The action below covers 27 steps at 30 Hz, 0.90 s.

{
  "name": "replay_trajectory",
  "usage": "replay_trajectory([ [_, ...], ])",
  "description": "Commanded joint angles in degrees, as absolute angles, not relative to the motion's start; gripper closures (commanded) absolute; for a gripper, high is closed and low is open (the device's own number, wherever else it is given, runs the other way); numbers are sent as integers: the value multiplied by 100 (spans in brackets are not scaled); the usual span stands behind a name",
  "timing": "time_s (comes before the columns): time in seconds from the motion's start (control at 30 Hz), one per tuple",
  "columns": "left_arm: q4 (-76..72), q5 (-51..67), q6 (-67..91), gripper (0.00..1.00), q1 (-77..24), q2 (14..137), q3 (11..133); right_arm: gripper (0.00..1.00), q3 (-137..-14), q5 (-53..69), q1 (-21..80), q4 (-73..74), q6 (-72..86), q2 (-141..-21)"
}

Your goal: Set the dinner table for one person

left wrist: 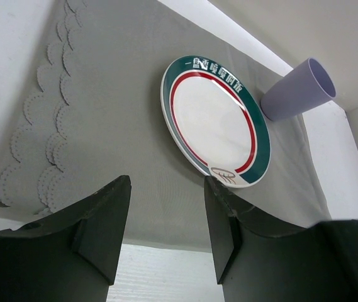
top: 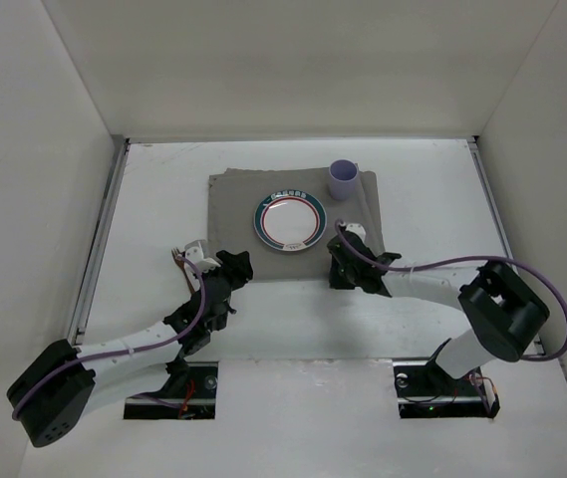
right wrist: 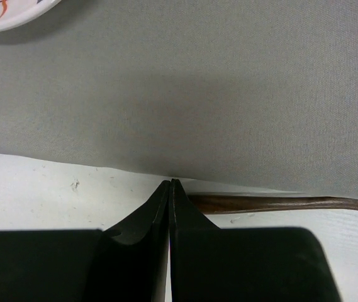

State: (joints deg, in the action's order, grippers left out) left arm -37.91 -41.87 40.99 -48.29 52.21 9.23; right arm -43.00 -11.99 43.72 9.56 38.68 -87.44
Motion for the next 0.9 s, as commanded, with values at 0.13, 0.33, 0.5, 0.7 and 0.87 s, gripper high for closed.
replay_trajectory([
  [0.13, -4017, -4280, 4122, 52, -4838, 5115, 993, 93, -3833, -1467, 4302, 1388, 4200, -8087],
  [0.33, -4043, -4245, 4148, 52, -4847, 5229, 1028, 91, -3323, -1573, 4328, 1923, 4561, -7147],
  [0.5, -4043, -4245, 4148, 52, -4882, 5238, 1046, 85, -3322, -1739, 4328, 2529, 4860, -6452],
  [0.7, -4017, -4236, 4148, 52, -4909, 5142, 1046, 51, -3445, -2337, 4241, 3041, 5395, -6100],
  [0.87, -4025, -4254, 4131, 52, -4917, 5177, 1028, 46, -3516, -2356, 4056, 2568, 5537, -6643],
])
